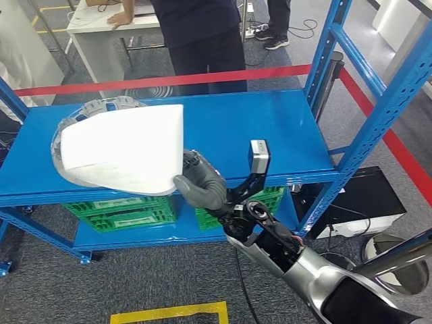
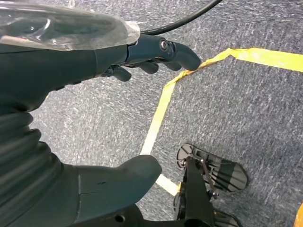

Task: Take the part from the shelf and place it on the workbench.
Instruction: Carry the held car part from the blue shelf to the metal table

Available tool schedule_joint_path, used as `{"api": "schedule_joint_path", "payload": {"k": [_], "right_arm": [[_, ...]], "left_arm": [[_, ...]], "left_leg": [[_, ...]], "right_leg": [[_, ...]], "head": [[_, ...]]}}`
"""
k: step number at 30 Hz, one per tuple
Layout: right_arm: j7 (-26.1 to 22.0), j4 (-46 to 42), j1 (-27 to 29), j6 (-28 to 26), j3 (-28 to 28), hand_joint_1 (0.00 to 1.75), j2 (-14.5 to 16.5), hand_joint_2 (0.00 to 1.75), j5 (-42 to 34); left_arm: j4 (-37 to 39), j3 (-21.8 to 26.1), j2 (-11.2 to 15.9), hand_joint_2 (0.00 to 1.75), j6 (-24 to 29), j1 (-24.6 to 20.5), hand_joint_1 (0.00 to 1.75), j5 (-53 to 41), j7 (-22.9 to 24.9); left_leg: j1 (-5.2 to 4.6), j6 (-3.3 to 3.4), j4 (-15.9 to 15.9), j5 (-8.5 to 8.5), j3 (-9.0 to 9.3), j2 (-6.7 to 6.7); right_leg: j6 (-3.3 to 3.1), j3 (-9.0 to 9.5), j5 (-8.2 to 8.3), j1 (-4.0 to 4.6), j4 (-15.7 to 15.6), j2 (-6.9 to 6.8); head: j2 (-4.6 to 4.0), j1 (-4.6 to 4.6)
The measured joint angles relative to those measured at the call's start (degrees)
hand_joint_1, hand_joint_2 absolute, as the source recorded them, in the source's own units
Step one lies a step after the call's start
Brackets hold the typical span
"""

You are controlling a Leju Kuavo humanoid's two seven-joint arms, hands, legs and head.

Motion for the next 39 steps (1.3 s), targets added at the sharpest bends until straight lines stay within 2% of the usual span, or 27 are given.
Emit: {"api": "schedule_joint_path", "payload": {"k": [8,16,20,23,24,25,28,29,30,31,32,33,34,35,36,38,39], "right_arm": [[-1.1,4.4,-2.4,-1.2,1.7,1.75,2.2,1.75,2.4],[-2.7,7.1,-2.9,-2.7,2.1,1.75,2.9,1.75,5.0],[-2.7,7.9,-2.9,-3.3,2.1,1.75,2.9,1.75,5.3],[-2.7,8.0,-2.9,-3.7,2.1,1.75,2.9,1.75,5.4],[-2.7,8.0,-2.9,-3.9,2.1,1.75,2.9,1.75,5.5],[-2.7,8.0,-2.8,-4.1,2.0,1.75,2.9,1.75,5.6],[-2.7,8.0,-2.4,-4.9,1.8,1.75,2.9,1.75,5.9],[-2.6,8.0,-2.1,-5.1,1.7,1.75,2.8,1.75,6.0],[-2.6,8.0,-1.8,-5.2,1.6,1.75,2.8,1.75,6.1],[-2.6,8.0,-1.6,-5.3,1.5,1.75,2.7,1.75,6.2],[-2.6,8.0,-1.5,-5.3,1.4,1.75,2.7,1.75,6.3],[-2.6,8.0,-1.4,-5.3,1.3,1.75,2.7,1.75,6.4],[-2.5,7.9,-1.4,-5.3,1.3,1.75,2.6,1.75,6.5],[-2.5,7.8,-1.3,-5.4,1.3,1.75,2.6,1.75,6.6],[-2.5,7.7,-1.3,-5.4,1.2,1.75,2.5,1.75,6.7],[-2.4,7.5,-1.2,-5.6,1.2,1.75,2.4,1.75,6.8],[-2.4,7.4,-1.2,-5.7,1.1,1.75,2.4,1.75,6.8]], "left_arm": [[0.0,1.3,0.0,1.75,1.1,0.0,0.0,1.5,-0.1],[0.0,2.3,0.0,1.75,1.9,0.0,0.0,1.8,0.3],[0.0,2.5,0.0,1.75,2.1,0.0,0.0,1.7,0.8],[0.0,2.6,0.0,1.75,2.2,0.1,0.0,1.3,0.9],[0.0,2.6,0.0,1.75,2.2,0.1,0.0,1.2,0.9],[0.0,2.6,0.0,1.75,2.2,0.1,0.0,1.1,0.9],[0.0,2.6,0.0,1.75,2.0,0.1,0.0,0.7,0.9],[0.0,2.6,0.0,1.75,2.0,0.1,0.0,0.6,0.9],[0.0,2.6,0.0,1.75,1.9,0.2,0.0,0.5,0.9],[0.0,2.6,0.0,1.75,1.9,0.2,0.0,0.4,0.9],[0.0,2.6,0.0,1.75,1.8,0.2,0.0,0.3,0.9],[0.0,2.6,0.0,1.75,1.8,0.2,0.0,0.2,0.9],[0.0,2.6,0.1,1.75,1.8,0.2,0.0,0.1,0.9],[0.0,2.6,0.1,1.75,1.8,0.1,0.0,0.1,0.9],[0.0,2.6,0.2,1.75,1.8,0.1,0.0,0.1,0.9],[0.0,2.5,0.2,1.75,1.8,0.2,0.0,0.0,0.9],[0.0,2.5,0.2,1.75,1.8,0.3,0.0,0.0,0.9]], "left_leg": [[0.0,-0.01,0.0,0.0,0.05,-0.01],[-0.08,0.23,0.3,-0.17,-0.1,-0.02],[-0.12,0.55,0.7,-0.35,-0.3,-0.02],[0.09,0.99,0.2,-0.05,-0.1,-0.06],[0.31,1.18,-0.3,0.21,0.16,-0.1],[0.56,1.34,-0.7,0.47,0.42,-0.15],[0.92,1.46,-1.0,0.66,0.62,-0.52],[1.02,1.39,-1.0,0.61,0.64,-0.78],[1.17,1.25,-1.0,0.53,0.68,-1.14],[1.36,1.01,-0.8,0.39,0.74,-1.56],[1.58,0.66,-0.6,0.17,0.8,-2.02],[1.75,0.22,-0.2,-0.1,0.77,-2.45],[1.83,-0.24,0.2,-0.34,0.64,-2.84],[1.89,-0.7,0.4,-0.47,0.47,-3.18],[1.93,-1.1,0.5,-0.47,0.29,-3.47],[2.14,-1.81,0.4,-0.42,0.18,-3.82],[2.18,-2.05,0.9,-0.79,-0.07,-3.32]], "right_leg": [[0.0,-0.01,0.0,0.0,0.0,-0.02],[0.09,0.01,0.01,-0.1,0.0,-0.02],[0.37,0.02,0.05,-0.13,0.0,-0.03],[0.83,0.18,0.06,-0.12,-0.2,-0.14],[1.03,-0.03,-0.51,-0.08,0.4,-0.19],[1.23,-0.75,-1.76,-0.06,2.3,-0.22],[1.84,-5.52,-7.34,-0.29,13.3,-0.27],[2.04,-6.63,-8.06,-0.46,15.8,-0.28],[2.25,-6.72,-7.64,-0.65,16.2,-0.28],[2.46,-5.59,-6.14,-0.87,14.0,-0.24],[2.68,-3.51,-4.04,-1.14,10.0,0.01],[2.9,-1.35,-2.63,-1.35,5.9,0.74],[2.83,0.28,-1.69,-1.46,2.7,1.31],[2.58,1.13,-1.47,-1.43,1.0,1.75],[2.15,1.26,-1.8,-1.25,0.7,1.9],[1.05,1.22,-1.72,-1.02,0.7,1.07],[0.59,1.3,-1.72,-1.03,0.6,0.65]], "head": [[0.0,0.01],[0.0,-0.02],[0.0,-0.02],[0.0,-0.02],[0.0,0.03],[0.0,0.15],[0.0,0.63],[0.0,0.74],[0.0,0.8],[0.0,0.87],[0.0,0.97],[0.0,1.09],[0.0,1.2],[0.0,1.22],[0.0,1.19],[0.0,0.98],[0.0,0.78]]}}
